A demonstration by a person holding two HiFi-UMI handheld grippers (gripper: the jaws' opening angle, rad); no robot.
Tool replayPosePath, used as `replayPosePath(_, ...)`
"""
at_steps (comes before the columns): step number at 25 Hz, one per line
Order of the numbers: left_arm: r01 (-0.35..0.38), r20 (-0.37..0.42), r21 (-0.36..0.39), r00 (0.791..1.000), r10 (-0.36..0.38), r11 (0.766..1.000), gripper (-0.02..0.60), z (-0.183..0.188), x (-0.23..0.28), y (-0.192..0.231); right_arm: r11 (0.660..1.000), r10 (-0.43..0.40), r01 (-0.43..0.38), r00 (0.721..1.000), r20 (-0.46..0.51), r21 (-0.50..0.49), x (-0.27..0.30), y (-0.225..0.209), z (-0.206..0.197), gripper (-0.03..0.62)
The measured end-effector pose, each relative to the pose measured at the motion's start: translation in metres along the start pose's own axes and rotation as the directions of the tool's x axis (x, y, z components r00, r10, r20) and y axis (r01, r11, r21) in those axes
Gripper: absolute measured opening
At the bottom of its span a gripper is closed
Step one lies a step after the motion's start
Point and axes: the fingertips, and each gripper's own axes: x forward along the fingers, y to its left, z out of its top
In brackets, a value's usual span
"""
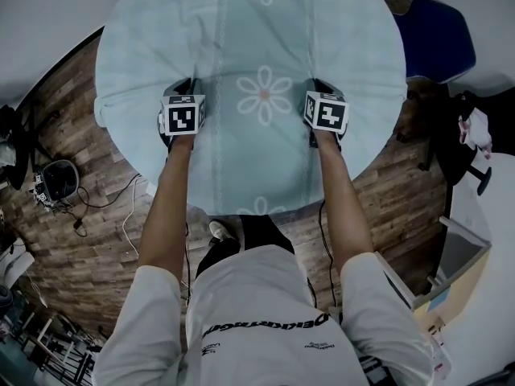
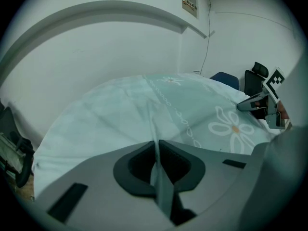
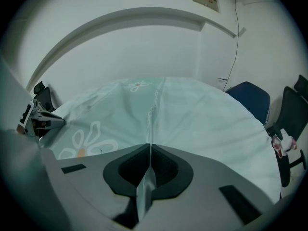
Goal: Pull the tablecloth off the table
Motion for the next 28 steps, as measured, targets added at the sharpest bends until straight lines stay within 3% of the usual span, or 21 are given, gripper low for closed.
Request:
replayPosePath(2,-0.007,0.001,0.004,1.000,0.007,1.000,0.017,-0.004,0.001,-0.002,1.000,0.015,-0.015,1.000,0.000,0.009,-0.001,0.003,-0.002,0.032)
replayPosePath(11,-0.015,0.023,-0.038,1.000,0.016,0.999,0.014,-0.015,-0.014,-0.009,0.994,0.039,-0.039,0.999,-0.003,0.102,-0.017,0.003,-0.021,0.032)
replayPosePath(19,0.026,0.005,-0.107,1.000,-0.026,0.994,0.014,-0.046,-0.044,-0.021,0.994,0.055,-0.053,0.998,-0.017,0.097,-0.048,0.014,-0.053,0.032)
replayPosePath(28,0.046,0.037,-0.070,0.998,-0.043,0.996,0.014,-0.076,-0.100,-0.042,0.991,0.062,-0.063,0.998,0.007,0.121,-0.101,0.028,-0.089,0.032)
